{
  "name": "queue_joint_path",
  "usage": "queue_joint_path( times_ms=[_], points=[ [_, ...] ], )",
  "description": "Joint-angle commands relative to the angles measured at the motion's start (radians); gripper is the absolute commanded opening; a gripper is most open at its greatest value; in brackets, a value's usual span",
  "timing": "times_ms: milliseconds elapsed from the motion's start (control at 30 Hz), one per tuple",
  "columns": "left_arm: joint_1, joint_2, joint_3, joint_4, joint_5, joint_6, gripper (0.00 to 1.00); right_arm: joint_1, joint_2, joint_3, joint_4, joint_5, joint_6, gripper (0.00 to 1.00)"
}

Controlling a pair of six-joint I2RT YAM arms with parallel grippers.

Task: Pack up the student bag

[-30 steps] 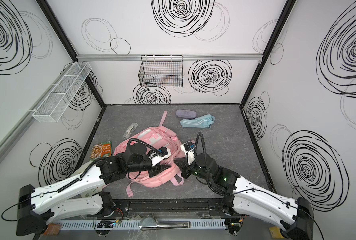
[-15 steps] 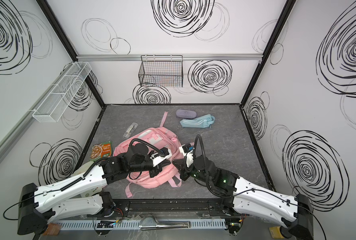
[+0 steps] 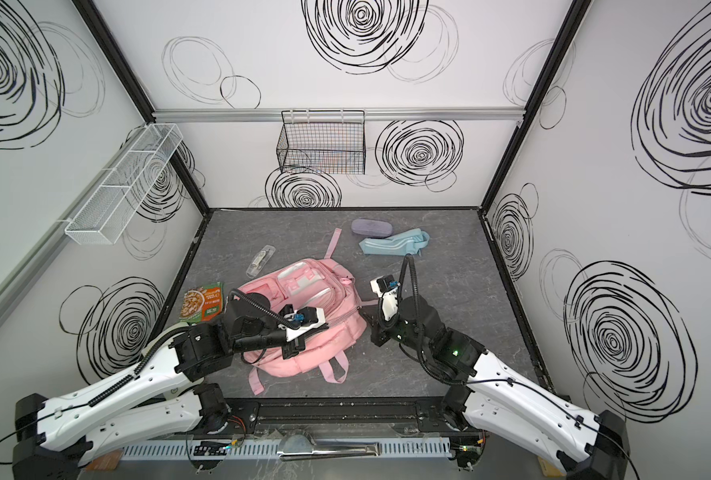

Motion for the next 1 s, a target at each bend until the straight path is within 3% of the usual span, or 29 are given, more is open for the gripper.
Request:
queue_joint_path(
  times_ms=[0,267,400,800,967],
  points=[
    [0.025,-0.062,0.005,-0.052,0.033,0.114,0.00,-0.117,-0.001,0.005,-0.060,0.091,-0.050,0.00],
    [0.113,-0.132,0.019,-0.144,0.093,0.203,0.00,-0.281,0.029,-0.069,0.016,-0.002,-0.074,0.00],
    [0.170,-0.167,0.021,-0.168,0.078,0.218,0.00,-0.313,0.041,-0.093,0.052,-0.032,-0.072,0.00],
    [0.186,-0.233,-0.005,-0.201,0.041,0.196,0.00,-0.389,0.185,-0.207,0.303,-0.058,-0.053,0.00],
    [0.187,-0.234,-0.017,-0.196,0.056,0.188,0.00,-0.406,0.265,-0.187,0.323,-0.056,-0.048,0.00]
  ],
)
